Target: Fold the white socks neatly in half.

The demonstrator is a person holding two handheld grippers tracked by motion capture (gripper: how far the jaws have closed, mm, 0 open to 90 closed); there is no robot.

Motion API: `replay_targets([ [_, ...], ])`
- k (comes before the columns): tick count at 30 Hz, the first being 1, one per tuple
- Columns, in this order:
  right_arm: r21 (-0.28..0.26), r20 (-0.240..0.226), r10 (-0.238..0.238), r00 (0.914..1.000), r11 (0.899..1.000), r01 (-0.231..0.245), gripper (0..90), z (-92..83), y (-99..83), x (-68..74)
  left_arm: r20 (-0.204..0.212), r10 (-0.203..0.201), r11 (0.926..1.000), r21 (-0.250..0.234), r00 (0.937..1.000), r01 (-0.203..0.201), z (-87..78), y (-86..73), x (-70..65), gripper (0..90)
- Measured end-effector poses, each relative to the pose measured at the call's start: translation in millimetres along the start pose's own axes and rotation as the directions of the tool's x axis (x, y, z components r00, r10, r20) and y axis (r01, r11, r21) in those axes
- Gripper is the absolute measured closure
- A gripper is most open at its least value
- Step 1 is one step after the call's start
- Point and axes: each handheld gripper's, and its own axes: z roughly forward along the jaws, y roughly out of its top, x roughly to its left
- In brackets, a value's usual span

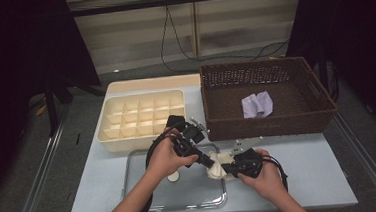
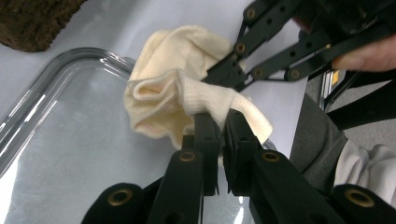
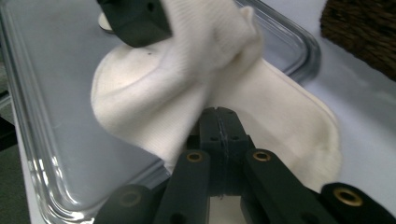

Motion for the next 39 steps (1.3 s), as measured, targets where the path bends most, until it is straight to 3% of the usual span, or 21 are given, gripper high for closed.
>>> replay_targets([
  [7, -0.020, 0.031, 0.017, 0.9994, 1.000, -0.016, 89.5, -9.9, -1.0, -7.4, -0.001, 0.024, 0.9990, 0.038, 0.9997, -0.024, 9.6, 7.7, -1.8, 85.2],
  [13, -0.053, 0.018, 0.028, 0.9994, 0.998, -0.027, 89.6, -14.6, 0.0, -8.9, -0.001, -0.001, 0.9995, 0.031, 1.0000, 0.001, 8.7, 2.6, -0.9, 85.0],
  [18, -0.041, -0.008, 0.001, 1.0000, 0.999, -0.002, 89.5, -6.4, 4.0, 1.0, -0.007, -0.007, 0.9993, 0.038, 0.9999, 0.008, 4.5, -5.3, 2.9, 85.0],
  [21, -0.010, 0.014, -0.014, 0.9998, 1.000, 0.015, 85.9, -1.1, 4.2, 2.5, -0.008, -0.013, 0.9996, 0.026, 0.9999, 0.013, 3.8, -9.4, 3.7, 85.0],
  [27, -0.015, 0.019, 0.032, 0.9993, 0.999, -0.031, 83.8, -2.7, 0.1, -5.5, -0.006, -0.013, 0.9996, 0.024, 0.9999, 0.013, 5.3, -11.1, 4.6, 85.0],
  [30, 0.023, 0.042, 0.004, 0.9991, 1.000, -0.005, 85.5, -0.4, -1.4, -5.5, -0.004, -0.012, 0.9995, 0.029, 0.9999, 0.012, 7.0, -10.5, 4.6, 85.0],
  [34, 0.034, 0.071, -0.004, 0.9974, 0.999, 0.001, 87.6, -3.4, -3.1, -9.6, -0.005, -0.010, 0.9995, 0.030, 0.9999, 0.010, 7.6, -10.3, 4.1, 85.0],
  [39, 0.030, 0.089, 0.032, 0.9956, 0.999, -0.034, 90.0, -9.1, -8.4, -18.0, -0.004, -0.013, 0.9996, 0.025, 0.9999, 0.013, 8.8, -10.4, 4.4, 85.0],
])
